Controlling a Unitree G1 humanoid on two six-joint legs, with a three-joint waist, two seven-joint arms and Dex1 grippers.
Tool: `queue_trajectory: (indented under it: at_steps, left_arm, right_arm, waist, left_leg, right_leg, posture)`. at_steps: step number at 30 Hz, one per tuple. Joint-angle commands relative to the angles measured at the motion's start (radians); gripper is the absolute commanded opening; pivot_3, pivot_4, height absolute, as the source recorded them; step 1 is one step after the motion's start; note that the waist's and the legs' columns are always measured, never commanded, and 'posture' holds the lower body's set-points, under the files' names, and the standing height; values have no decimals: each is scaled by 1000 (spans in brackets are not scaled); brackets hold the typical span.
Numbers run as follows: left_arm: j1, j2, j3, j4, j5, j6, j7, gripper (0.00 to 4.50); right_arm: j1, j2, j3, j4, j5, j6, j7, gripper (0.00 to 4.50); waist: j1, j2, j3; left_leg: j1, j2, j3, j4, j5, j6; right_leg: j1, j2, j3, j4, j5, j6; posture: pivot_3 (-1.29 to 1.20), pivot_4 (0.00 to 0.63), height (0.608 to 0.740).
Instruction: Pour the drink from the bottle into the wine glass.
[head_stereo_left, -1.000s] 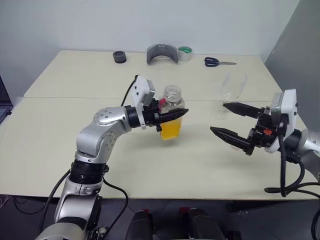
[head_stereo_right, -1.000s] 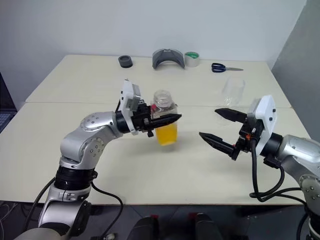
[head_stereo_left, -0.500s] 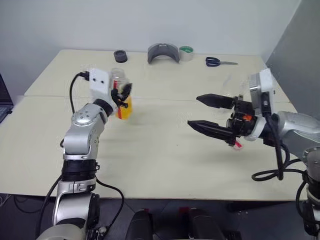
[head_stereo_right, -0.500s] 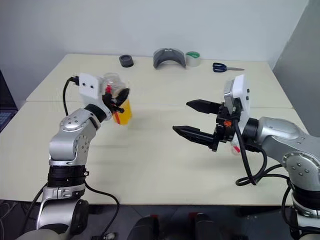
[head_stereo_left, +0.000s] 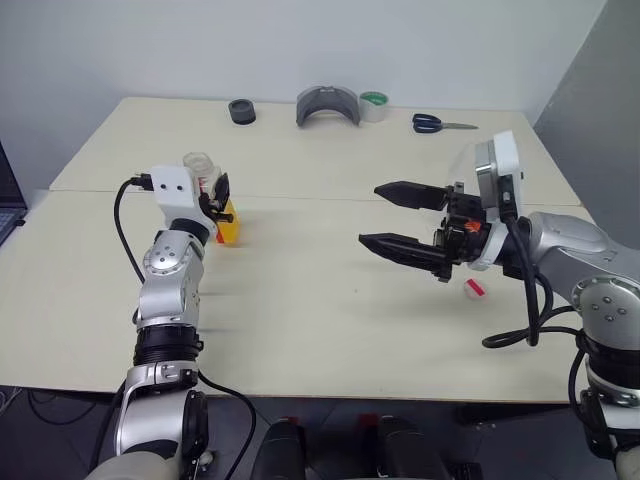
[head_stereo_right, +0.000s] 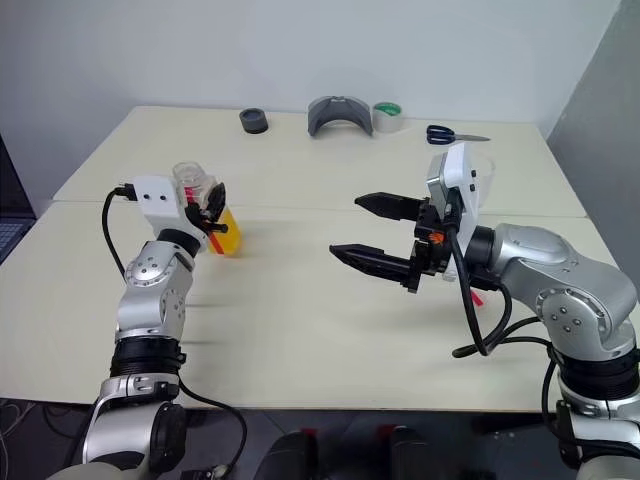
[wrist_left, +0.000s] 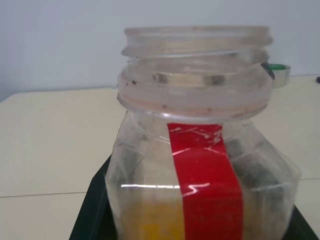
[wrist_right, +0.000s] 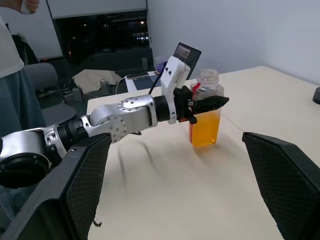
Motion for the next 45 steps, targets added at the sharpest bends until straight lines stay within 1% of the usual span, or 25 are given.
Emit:
queue_trajectory:
  at_steps: [1, 10, 14, 18, 19, 24, 30, 40, 45]
  left_arm:
    - [-53, 15, 27, 56, -10, -97, -8, 1790]
    - [-86, -3, 31, 240, -14, -204, -15, 1790]
    - [-93, -5, 43, 270, -26, -216, -9, 2993]
    - [-82, -10, 34, 270, -26, -211, -19, 4329]
    - [-76, -12, 32, 264, -26, -208, -19, 4470]
    - [-16, -14, 18, 214, -9, -196, -11, 4470]
    - [92, -32, 6, 65, -20, -97, 3, 4470]
    - [301, -47, -7, -286, -36, 137, 24, 4470]
    - [445, -47, -31, -495, -64, 264, -9, 4470]
  right_arm:
    - [-24, 8, -17, -19, -4, -17, 7, 4467]
    - [-15, 3, -27, -32, -21, -12, -13, 4467]
    - [-10, 3, -33, -42, -21, -7, -25, 4500]
    - [-3, 2, -35, -52, -22, -6, -38, 4500]
    - [1, 4, -36, -56, -22, -7, -42, 4500]
    - [32, 25, -28, -87, -27, -13, -73, 4500]
    - [55, 39, -26, -122, -23, -5, -107, 4500]
    - [122, 37, -55, -156, -4, 7, -164, 4500]
    - [199, 24, -82, -188, -2, 11, -189, 4500]
  waist:
    - [0, 0, 0]
    - [0, 0, 0]
    - [-1, 0, 0]
    - [-1, 0, 0]
    - [-1, 0, 0]
    - [-2, 0, 0]
    - [-3, 0, 0]
    - [-4, -1, -1]
    - [-3, -2, -2]
  left_leg:
    - [0, 0, 0, 0, 0, 0]
    - [0, 0, 0, 0, 0, 0]
    - [0, 0, 0, 0, 0, 0]
    - [0, 0, 0, 0, 0, 0]
    - [0, 0, 0, 0, 0, 0]
    - [0, 0, 0, 0, 0, 0]
    - [1, 0, 0, 0, 0, 0]
    - [1, 1, 0, 0, 0, 0]
    - [1, 1, 0, 0, 0, 0]
  right_leg:
    - [0, 0, 0, 0, 0, 0]
    - [0, 0, 0, 0, 0, 0]
    - [0, 0, 0, 1, 0, 0]
    - [0, 0, -1, 1, 0, 0]
    - [0, 0, -1, 1, 0, 0]
    - [0, 0, 0, 1, 0, 0]
    - [0, 0, 0, 2, 0, 0]
    - [0, 0, 0, 3, 0, 0]
    - [0, 0, 1, 3, 0, 0]
  posture:
    - [0, 150, 740]
    - [0, 150, 740]
    - [0, 150, 740]
    - [0, 150, 740]
    - [0, 150, 740]
    - [0, 150, 740]
    - [0, 150, 740]
    - [0, 150, 740]
    - [0, 150, 740]
